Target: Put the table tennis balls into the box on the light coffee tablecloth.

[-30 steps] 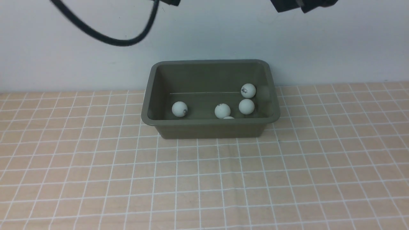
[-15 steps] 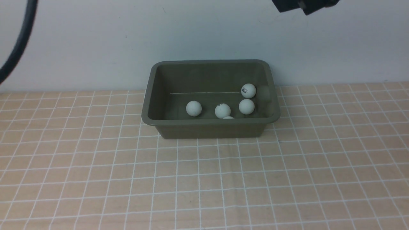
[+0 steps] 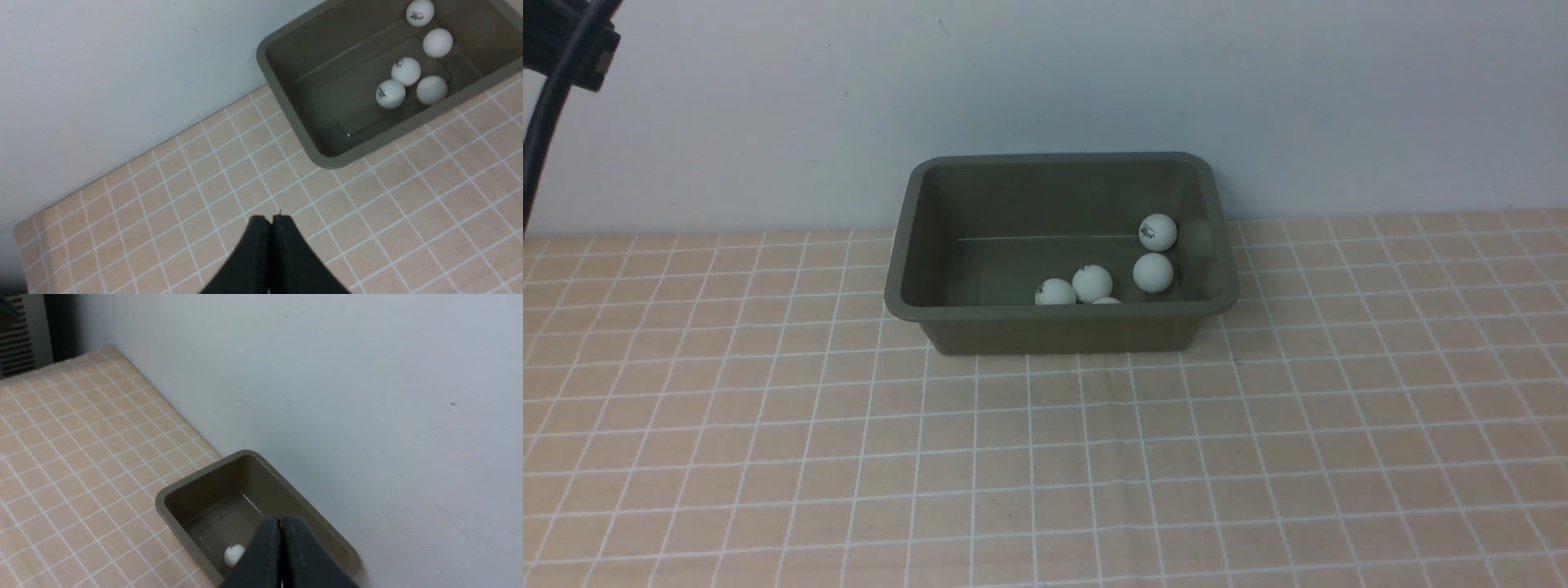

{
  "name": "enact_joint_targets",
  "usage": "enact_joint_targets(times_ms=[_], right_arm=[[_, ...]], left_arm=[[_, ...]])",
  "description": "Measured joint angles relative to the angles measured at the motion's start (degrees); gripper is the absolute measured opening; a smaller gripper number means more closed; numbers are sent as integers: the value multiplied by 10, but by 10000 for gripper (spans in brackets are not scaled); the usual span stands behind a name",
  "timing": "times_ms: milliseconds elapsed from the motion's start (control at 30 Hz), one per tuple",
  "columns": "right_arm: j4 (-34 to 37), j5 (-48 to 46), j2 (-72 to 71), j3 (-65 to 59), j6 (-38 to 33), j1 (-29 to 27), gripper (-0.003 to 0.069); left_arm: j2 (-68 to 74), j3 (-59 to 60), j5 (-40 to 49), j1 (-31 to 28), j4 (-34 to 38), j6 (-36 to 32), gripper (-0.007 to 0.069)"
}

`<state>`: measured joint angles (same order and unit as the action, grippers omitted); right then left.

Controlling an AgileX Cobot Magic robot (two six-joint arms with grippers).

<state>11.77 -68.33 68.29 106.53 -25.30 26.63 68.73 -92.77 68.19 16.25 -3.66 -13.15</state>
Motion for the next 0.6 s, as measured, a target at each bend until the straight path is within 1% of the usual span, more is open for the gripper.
enact_joint_targets(times_ms=[200,333,433,467,500,600], right_arm=[[1,21,-109,-126,26,0,-16],[-16,105,-201,-279,52,0,-16],[-53,187,-268,-395,100,0,-16],[-56,192,-272,-403,104,0,-16],[-80,230,-300,-453,139,0,-16],[-147,267,-347,-544,219,0,-16]], left_arm=[[0,1,-20,0,12,1,-69],[0,1,-30,0,12,1,-69],[0,1,-30,0,17,1,-69],[0,1,-30,0,18,1,-69],[0,1,-30,0,24,1,-69],[0,1,-30,0,42,1,-69]])
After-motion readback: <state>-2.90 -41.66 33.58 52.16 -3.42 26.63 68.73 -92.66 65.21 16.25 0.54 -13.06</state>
